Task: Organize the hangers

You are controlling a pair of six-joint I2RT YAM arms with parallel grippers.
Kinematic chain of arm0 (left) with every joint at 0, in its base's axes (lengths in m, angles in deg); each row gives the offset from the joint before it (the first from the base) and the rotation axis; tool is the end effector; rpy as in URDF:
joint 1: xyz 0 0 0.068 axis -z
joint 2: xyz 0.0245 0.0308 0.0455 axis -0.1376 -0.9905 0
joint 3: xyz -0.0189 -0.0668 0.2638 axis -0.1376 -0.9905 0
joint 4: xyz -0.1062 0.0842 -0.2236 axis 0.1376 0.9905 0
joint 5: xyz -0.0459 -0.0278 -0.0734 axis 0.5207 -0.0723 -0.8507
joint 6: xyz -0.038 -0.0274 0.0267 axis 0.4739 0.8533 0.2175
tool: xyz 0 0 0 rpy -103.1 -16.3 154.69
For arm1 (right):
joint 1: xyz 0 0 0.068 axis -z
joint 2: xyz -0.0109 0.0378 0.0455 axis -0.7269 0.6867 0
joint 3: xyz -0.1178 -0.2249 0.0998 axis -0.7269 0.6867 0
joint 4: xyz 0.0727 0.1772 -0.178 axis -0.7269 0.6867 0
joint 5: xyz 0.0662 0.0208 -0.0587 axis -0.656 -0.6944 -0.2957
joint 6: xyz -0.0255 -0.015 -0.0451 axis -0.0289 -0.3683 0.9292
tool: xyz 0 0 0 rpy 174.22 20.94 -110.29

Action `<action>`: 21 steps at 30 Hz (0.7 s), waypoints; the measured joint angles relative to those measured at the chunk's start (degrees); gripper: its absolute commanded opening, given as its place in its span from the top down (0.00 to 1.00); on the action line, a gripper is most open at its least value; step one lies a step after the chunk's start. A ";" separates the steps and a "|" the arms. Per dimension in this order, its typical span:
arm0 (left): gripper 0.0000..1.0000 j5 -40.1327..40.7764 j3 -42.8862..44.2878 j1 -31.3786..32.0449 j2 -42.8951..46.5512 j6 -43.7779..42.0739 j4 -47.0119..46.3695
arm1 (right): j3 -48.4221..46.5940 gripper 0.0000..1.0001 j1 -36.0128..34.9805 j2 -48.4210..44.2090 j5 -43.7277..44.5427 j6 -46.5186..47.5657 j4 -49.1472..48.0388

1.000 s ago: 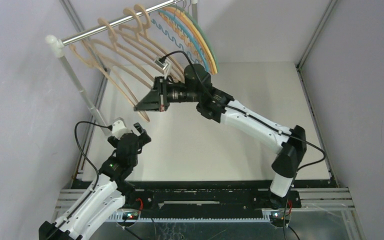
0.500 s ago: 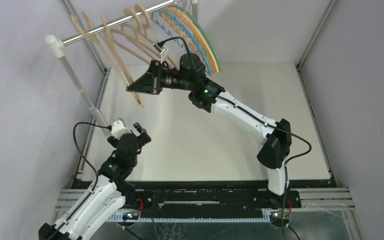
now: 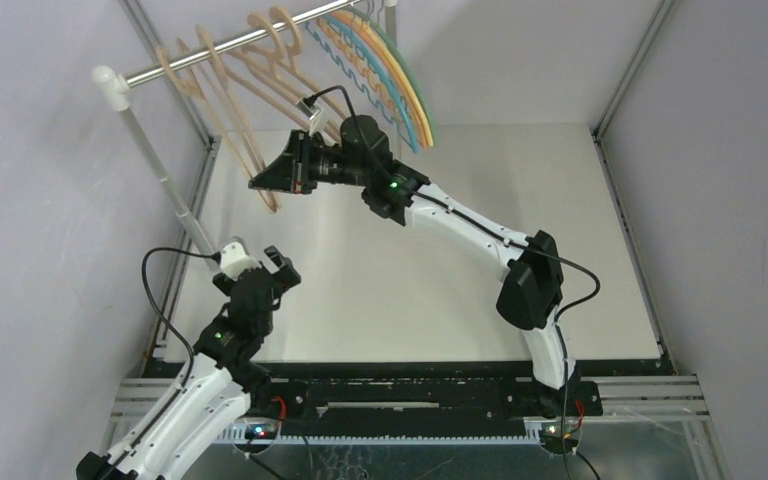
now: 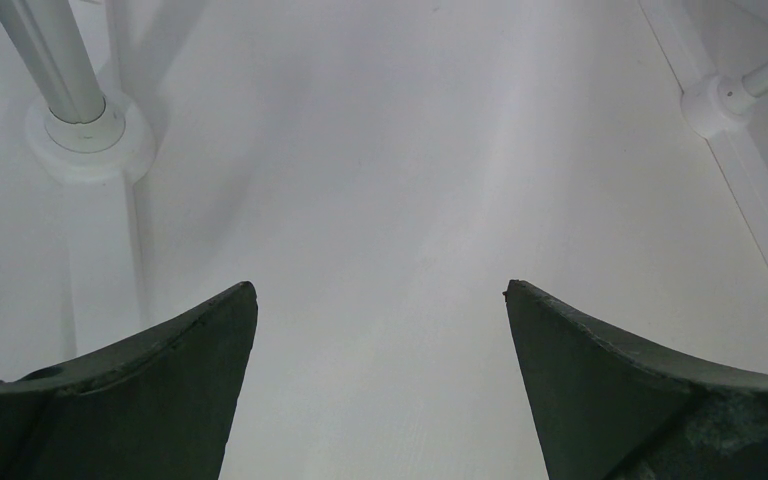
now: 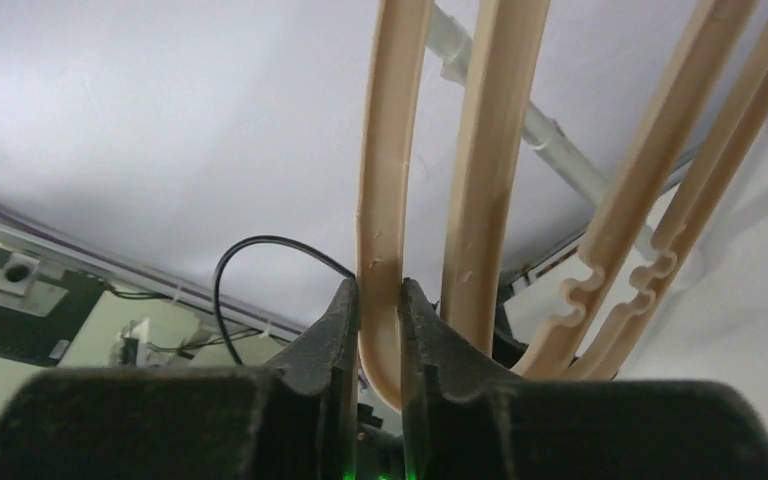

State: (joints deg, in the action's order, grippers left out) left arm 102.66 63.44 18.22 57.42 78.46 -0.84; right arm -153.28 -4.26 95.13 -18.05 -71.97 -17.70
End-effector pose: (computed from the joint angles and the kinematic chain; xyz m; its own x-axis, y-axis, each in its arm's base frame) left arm 0.1316 -0.0405 0.2162 -0.2556 -0.3782 -0.8897 -0.3375 0.8973 -0.2845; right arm 0.2953 0.3928 0.4115 -0.7356 0.1289 -0.6650 -0.6643 0.0546 0.7455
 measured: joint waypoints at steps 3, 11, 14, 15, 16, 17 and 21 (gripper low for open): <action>0.01 0.02 0.00 0.00 0.37 0.00 0.20 | 0.00 0.02 -0.13 -0.48 1.62 1.36 1.29; 0.00 0.22 0.00 0.00 -1.36 0.02 0.83 | 3.48 0.00 -0.81 -4.81 6.51 7.78 7.50; 0.01 0.22 0.00 0.00 -2.78 0.00 1.14 | 5.60 0.00 -1.60 -8.35 9.70 12.22 11.61; 0.00 0.22 0.00 0.00 -3.04 0.02 1.20 | 6.75 0.00 -2.16 -10.19 11.32 14.23 13.25; 0.00 0.22 0.00 0.00 -3.32 0.00 1.25 | 7.82 0.00 -2.78 -11.80 12.76 16.00 14.53; 0.01 0.22 0.00 0.00 -3.48 0.00 1.25 | 9.22 0.00 -3.48 -13.66 14.32 17.73 15.43; 0.00 0.26 0.02 0.00 -3.72 0.00 1.27 | 18.60 0.00 -6.54 -23.50 20.52 23.74 18.27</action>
State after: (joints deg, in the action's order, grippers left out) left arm 102.92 63.46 18.22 53.71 78.46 0.43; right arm -134.68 -10.80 71.64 2.47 -48.24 0.57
